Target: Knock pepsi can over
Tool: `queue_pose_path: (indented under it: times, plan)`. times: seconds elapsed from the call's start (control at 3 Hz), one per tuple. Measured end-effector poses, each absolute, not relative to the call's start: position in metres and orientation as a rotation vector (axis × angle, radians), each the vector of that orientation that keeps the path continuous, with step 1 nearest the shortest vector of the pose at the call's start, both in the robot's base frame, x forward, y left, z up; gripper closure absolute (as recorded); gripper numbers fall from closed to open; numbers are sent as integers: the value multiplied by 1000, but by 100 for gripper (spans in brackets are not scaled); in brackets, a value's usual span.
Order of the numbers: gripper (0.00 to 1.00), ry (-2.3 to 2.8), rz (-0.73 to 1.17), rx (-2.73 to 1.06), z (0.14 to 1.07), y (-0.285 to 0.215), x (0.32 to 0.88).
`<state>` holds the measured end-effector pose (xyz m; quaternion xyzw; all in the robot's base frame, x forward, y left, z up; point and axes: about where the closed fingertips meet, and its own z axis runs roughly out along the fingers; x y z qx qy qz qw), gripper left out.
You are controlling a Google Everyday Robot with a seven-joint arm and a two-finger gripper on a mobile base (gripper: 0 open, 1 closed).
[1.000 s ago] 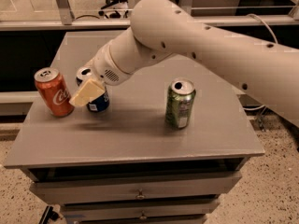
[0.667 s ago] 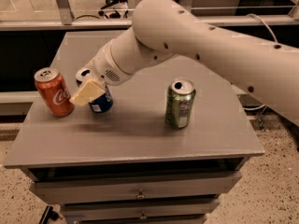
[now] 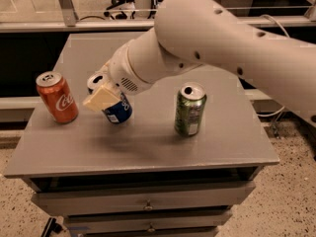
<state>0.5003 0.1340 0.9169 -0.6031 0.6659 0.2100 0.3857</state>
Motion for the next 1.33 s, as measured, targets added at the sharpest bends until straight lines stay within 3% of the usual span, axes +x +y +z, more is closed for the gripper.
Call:
queue_pose_path:
  times: [1.33]
  plan:
    - [100, 1783, 201, -1487, 998, 101, 458]
